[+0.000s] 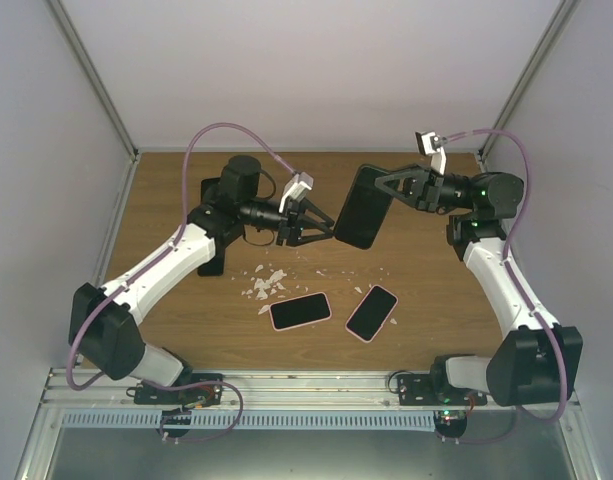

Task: Take the phone out of the phone case
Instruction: Remove the phone case from the phone.

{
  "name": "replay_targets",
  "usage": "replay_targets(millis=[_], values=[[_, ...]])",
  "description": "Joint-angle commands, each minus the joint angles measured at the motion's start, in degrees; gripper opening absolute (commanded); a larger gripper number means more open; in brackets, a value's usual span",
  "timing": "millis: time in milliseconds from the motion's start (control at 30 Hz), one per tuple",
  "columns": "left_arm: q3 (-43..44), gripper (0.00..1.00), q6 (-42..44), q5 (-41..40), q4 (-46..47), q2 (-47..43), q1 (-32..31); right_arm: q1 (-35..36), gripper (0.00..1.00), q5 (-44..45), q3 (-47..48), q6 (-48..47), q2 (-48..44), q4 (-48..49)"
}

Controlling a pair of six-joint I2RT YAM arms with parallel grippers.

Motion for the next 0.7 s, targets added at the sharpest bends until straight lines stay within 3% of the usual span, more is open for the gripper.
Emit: replay_targets(millis=[0,333,667], values=[[1.43,0.4,-1.49,-6.77,1.63,2.26,0.73,0.37,0.01,0.97,-0.46,5.69,-1.21,6.22],[3.34,0.41,-3.9,-9.12,2.56,4.11,0.68,1.5,0.0,1.44,-2.03,5.46,-1.44,6.29],[8.8,0.47,-5.82,-4.27,6.01,6.13,-0.33,4.46,0.01,2.15,-4.11,0.36,-0.96,1.13]])
